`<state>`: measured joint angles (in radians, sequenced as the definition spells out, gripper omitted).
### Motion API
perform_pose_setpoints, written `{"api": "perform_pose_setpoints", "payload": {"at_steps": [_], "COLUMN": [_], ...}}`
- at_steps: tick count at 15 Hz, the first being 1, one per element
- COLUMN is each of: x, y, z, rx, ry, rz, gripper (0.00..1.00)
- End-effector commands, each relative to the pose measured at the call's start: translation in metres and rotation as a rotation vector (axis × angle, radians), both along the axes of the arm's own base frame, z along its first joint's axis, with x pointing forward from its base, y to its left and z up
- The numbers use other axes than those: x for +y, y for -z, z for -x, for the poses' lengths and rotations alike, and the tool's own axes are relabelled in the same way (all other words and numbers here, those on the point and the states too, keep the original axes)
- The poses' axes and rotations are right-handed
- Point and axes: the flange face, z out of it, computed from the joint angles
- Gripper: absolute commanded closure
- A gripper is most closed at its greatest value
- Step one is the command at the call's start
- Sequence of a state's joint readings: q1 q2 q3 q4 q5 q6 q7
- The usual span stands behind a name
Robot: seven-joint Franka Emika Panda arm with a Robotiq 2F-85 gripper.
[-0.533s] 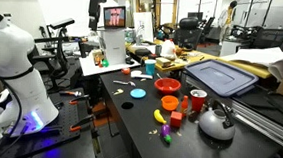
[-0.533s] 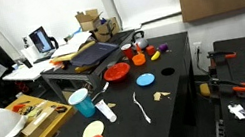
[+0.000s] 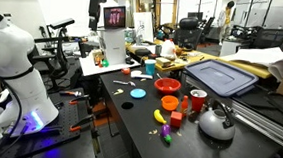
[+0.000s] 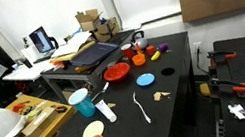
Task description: Move the compressible tube from the left to the right
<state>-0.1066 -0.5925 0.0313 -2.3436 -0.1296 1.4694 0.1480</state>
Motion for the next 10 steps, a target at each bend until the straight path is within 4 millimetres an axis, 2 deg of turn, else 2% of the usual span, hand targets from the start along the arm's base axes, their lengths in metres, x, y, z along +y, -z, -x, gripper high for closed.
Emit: {"api": "perform_pose_setpoints", "payload": {"at_steps": [1,6,10], "x": [-0.006,0.003,0.02], "y": [0.002,0.004,0.017], "z": [-0.005,-0.023,-0.045], "rx": [-0.016,-0.08,-0.113], "ry": [0.01,-0.025,-0.071], "rz": [-0.007,-0.033,-0.049], "gripper": [0.0,0.0,0.0]}}
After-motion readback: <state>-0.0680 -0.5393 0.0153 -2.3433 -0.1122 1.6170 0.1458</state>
